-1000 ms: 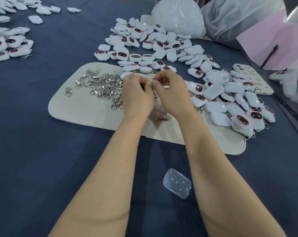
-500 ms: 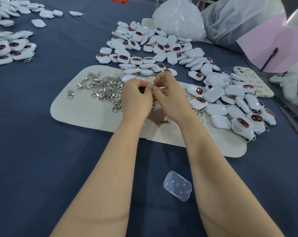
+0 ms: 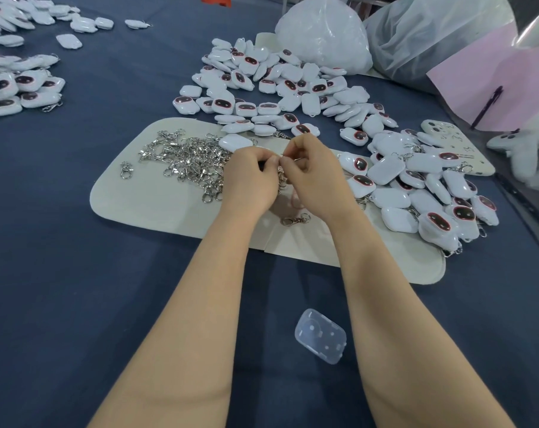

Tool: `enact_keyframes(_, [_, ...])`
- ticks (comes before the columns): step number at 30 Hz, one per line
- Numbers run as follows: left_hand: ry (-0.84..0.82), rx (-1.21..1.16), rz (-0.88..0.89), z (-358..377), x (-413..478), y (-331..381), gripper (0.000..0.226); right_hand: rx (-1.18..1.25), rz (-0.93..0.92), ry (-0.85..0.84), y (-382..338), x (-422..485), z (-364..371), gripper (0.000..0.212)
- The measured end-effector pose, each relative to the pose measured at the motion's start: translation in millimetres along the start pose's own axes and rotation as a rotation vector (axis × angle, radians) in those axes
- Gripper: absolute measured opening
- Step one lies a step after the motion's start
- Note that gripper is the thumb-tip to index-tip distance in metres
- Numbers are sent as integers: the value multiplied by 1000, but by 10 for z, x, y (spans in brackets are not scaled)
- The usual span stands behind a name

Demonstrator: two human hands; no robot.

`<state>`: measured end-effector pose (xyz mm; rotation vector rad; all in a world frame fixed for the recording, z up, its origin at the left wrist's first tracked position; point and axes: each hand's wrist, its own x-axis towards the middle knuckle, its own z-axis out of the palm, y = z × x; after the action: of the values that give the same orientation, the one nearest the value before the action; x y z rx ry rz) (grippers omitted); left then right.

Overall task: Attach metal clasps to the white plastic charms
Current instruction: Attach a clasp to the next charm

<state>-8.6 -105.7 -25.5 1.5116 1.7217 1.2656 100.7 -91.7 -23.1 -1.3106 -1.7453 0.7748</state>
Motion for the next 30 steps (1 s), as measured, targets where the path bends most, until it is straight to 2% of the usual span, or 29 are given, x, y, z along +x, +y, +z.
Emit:
enact_keyframes(4, [27, 88, 71, 20, -28, 13, 19, -31, 18, 28, 7, -1, -50, 14])
enact_keyframes(13, [40, 172, 56, 57, -21, 6, 17, -58, 11, 57, -13, 19, -51, 11])
enact_keyframes(22, [129, -9, -1, 67, -23, 51, 18, -67, -15, 90, -43, -10, 7, 4])
enact_keyframes(25, [155, -46, -20, 73, -31, 72, 18, -62, -55, 158, -68, -14, 36, 5])
enact_keyframes(30, [169, -63, -38, 70, -32, 67, 19, -79, -50, 155, -66, -16, 55, 15])
